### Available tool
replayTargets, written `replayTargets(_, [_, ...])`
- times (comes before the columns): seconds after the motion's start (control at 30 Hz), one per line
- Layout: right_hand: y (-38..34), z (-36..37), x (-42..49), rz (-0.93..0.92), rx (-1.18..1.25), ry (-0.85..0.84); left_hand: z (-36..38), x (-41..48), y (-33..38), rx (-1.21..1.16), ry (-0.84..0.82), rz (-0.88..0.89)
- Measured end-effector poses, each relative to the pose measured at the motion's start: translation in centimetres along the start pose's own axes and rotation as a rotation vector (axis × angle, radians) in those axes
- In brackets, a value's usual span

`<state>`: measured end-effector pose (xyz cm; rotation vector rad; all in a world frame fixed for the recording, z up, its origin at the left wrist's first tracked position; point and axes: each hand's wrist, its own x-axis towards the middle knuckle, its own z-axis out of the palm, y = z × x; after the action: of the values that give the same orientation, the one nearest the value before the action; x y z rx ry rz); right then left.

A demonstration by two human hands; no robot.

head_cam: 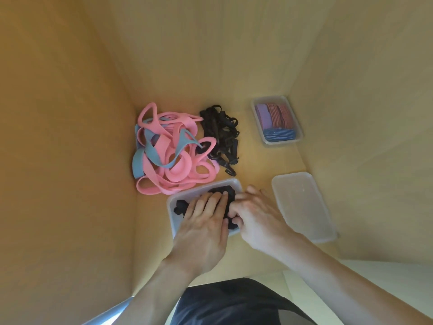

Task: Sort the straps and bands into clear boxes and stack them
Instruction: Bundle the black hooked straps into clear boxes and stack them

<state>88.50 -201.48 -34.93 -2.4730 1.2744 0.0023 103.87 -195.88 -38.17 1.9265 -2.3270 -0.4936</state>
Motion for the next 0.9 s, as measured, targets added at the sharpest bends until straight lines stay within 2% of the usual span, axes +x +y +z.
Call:
replayTargets(0.23, [0.2, 0.6, 0.4, -0.077, -0.043, -0.002, 0.0, -0.6, 0.5, 0.047, -0.102, -0.032])
replayTargets(0.37, [1.0, 0.4, -1.1, -0.132, 0.078, -0.009, 0.5, -1.3, 0.5, 0.109, -0.100, -0.019])
replayTargets(0.5, [2.0, 0.6, -3.8, -0.090, 0.337, 0.125, 0.9, -1.2, 0.3, 0.136, -0.090, -0.011])
replayTargets(0.6, [3.3, 1.3, -5.2, 0.049, 0.419, 0.317, 0.9, -1.1, 0.4, 0.126, -0.071, -0.029])
replayTargets(0.67, [4.7, 2.0, -5.5, 0.235, 0.397, 0.368, 0.8, -0.9, 0.6, 0.098, -0.046, -0.054])
replayTargets(0.77, [7.0, 2.9, -5.6, 0.505, 0.224, 0.246, 0.9, -0.7, 1.0, 0.094, -0.029, -0.085])
replayTargets(0.9, [8.4, 3.6, -5.7, 0.597, 0.048, 0.171, 1.0, -0.6, 1.0, 0.132, -0.028, -0.091])
